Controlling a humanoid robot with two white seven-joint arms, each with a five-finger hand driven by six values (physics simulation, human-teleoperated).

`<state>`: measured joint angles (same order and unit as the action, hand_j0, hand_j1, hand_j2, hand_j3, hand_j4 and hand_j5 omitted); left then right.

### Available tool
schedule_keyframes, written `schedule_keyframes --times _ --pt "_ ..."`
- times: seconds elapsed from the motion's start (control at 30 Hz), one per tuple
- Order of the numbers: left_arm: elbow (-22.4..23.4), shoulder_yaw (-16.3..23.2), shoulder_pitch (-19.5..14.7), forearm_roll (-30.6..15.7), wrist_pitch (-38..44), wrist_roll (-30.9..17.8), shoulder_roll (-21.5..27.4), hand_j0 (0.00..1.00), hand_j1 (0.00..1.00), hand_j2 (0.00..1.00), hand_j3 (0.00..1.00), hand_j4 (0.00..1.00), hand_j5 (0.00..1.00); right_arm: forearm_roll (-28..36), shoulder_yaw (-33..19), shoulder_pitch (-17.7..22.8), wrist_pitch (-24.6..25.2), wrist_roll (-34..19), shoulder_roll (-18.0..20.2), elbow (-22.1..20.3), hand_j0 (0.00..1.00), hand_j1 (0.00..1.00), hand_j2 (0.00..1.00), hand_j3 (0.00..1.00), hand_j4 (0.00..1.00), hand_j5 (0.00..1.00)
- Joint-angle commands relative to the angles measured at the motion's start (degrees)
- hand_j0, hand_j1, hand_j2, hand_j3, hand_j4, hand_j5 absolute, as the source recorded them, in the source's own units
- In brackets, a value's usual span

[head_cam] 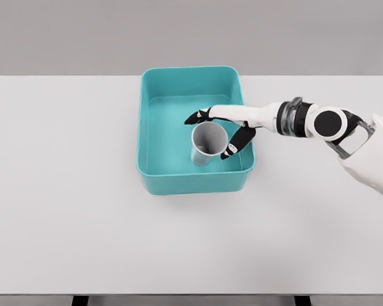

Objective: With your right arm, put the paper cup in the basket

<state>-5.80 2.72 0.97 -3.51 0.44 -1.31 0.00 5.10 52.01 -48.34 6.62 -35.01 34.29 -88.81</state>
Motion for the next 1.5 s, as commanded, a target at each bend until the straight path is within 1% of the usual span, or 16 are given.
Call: schedule_keyframes --times 0.0,0.07,0.1,0.5,0.57,0.73,0.8,0.9,0.97,1.0,1.07,1.13,1.2,1.27,1.37,1.47 --pt "0.0 0.0 0.0 0.0 0.0 0.0 0.0 1.0 1.0 1.0 1.0 1.0 1.0 0.2 -0.1 0.0 0.0 0.0 0.0 0.0 0.95 0.95 0.95 0.95 0.95 0.95" --pt "0.0 0.0 0.0 0.0 0.0 0.0 0.0 1.0 1.0 1.0 1.0 1.0 1.0 0.2 -0.1 -0.1 0.0 0.0 0.1 -0.1 0.95 0.95 0.95 0.95 0.95 0.95" --pt "0.0 0.0 0.0 0.0 0.0 0.0 0.0 1.0 1.0 1.0 1.0 1.0 1.0 0.1 -0.1 -0.1 0.0 0.0 0.1 -0.2 0.98 0.98 0.98 0.98 0.98 0.98" --pt "0.0 0.0 -0.1 0.0 0.0 0.0 0.0 1.0 1.0 1.0 1.0 1.0 1.0 0.1 -0.6 -0.9 0.0 0.0 0.3 -0.6 0.98 0.98 0.98 0.98 0.98 0.98" --pt "0.0 0.0 -0.1 0.0 0.0 0.0 0.0 1.0 1.0 1.0 1.0 1.0 1.0 0.1 -3.6 -0.5 0.1 0.0 0.7 -2.2 0.98 0.98 0.98 0.98 0.98 0.98" --pt "0.0 0.0 0.0 0.0 0.0 0.0 0.0 1.0 1.0 1.0 1.0 1.0 1.0 2.1 -7.3 -0.4 1.2 0.0 3.9 -8.5 0.98 0.98 0.98 0.98 0.98 0.98" --pt "0.0 0.0 0.0 0.0 0.0 0.0 0.0 1.0 1.0 1.0 1.0 1.0 1.0 2.7 -9.4 -0.1 1.6 0.0 6.7 -11.6 0.98 0.98 0.98 0.98 0.98 0.98" --pt "0.0 0.0 0.0 0.0 0.0 0.0 0.0 1.0 1.0 1.0 1.0 1.0 1.0 5.1 -11.9 -0.1 1.1 0.0 8.9 -11.6 0.98 0.98 0.98 0.98 0.98 0.98" --pt "0.0 0.0 -0.1 0.0 0.0 0.0 0.0 1.0 1.0 1.0 1.0 1.0 1.0 5.2 -13.0 0.2 0.7 0.0 9.6 -11.6 0.99 0.99 0.99 0.99 0.99 0.99" --pt "0.0 0.0 0.0 0.0 0.0 0.0 0.0 1.0 1.0 1.0 1.0 1.0 1.0 5.2 -14.1 1.1 -0.3 0.0 10.2 -11.6 0.99 0.99 0.99 0.99 0.99 0.99" --pt "0.0 0.0 0.0 0.0 0.0 0.0 0.0 1.0 1.0 1.0 1.0 1.0 1.0 5.2 -18.9 5.8 -3.4 0.0 11.6 -11.6 0.99 0.99 0.99 0.99 0.99 0.99" --pt "0.0 0.0 0.0 0.0 0.0 0.0 0.0 1.0 1.0 1.0 1.0 1.0 1.0 5.2 -24.8 11.4 -7.7 0.0 12.7 -11.7 0.99 0.99 0.99 0.99 0.99 0.99" --pt "0.0 0.0 -0.1 0.0 0.0 0.0 0.0 1.0 1.0 1.0 1.0 1.0 1.0 6.0 -32.0 18.8 -13.2 0.0 14.1 -11.6 0.99 0.99 0.99 0.99 0.99 0.99" --pt "0.0 0.0 -0.1 0.0 0.0 0.0 0.0 1.0 1.0 1.0 1.0 1.0 1.0 7.1 -33.9 22.8 -16.1 0.0 15.2 -11.7 0.99 0.99 0.99 0.99 0.99 0.99" --pt "0.0 0.0 0.0 0.0 0.0 0.0 0.0 1.0 1.0 1.0 1.0 1.0 1.0 7.1 -35.5 26.5 -18.2 0.0 15.5 -11.7 0.99 0.99 0.99 0.99 0.99 0.99" --pt "0.0 0.0 0.0 0.0 0.0 0.0 0.0 1.0 1.0 1.0 1.0 1.0 1.0 7.1 -36.4 28.3 -19.0 0.0 15.5 -11.7 0.99 0.99 0.99 0.99 0.99 0.99"
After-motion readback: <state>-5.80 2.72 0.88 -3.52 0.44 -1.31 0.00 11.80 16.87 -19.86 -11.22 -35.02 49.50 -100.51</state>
